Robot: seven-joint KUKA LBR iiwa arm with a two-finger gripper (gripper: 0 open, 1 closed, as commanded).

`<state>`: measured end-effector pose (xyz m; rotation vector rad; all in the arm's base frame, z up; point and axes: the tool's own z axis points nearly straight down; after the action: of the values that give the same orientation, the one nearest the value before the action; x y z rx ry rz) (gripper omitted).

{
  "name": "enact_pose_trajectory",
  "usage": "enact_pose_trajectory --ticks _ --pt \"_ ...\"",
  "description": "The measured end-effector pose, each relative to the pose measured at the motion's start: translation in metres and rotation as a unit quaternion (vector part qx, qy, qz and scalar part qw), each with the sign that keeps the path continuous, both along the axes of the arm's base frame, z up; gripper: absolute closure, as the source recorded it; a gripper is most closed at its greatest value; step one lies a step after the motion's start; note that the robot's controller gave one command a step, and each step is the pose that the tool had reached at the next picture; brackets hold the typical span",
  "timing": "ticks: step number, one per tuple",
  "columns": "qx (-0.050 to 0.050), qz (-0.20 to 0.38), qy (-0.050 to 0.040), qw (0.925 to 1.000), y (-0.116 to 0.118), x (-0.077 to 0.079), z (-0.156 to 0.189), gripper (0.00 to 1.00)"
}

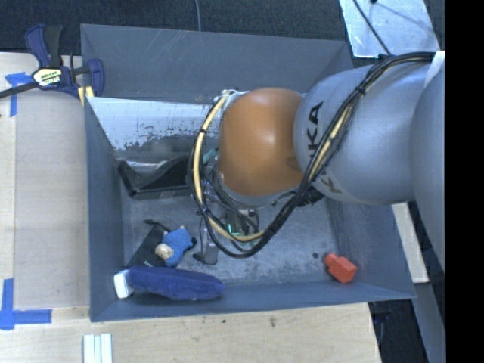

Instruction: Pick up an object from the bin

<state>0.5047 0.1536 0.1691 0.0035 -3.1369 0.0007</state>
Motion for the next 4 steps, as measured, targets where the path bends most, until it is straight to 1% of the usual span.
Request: enact_pose_trajectory --ticks 1,2,3,4 --pt "0.000 -0.023 -0.0025 0.9997 0.036 -0.005 -0.076 0.00" --pt "0.001 -0.097 -0.0045 0.9953 0.019 0.005 -0.066 0.00" --pt "0.001 -0.098 -0.0059 0.9951 0.018 0.006 -0.065 1.00" --pt "0.003 -0.092 -0.0076 0.9957 0.068 0.020 0.054 1.00"
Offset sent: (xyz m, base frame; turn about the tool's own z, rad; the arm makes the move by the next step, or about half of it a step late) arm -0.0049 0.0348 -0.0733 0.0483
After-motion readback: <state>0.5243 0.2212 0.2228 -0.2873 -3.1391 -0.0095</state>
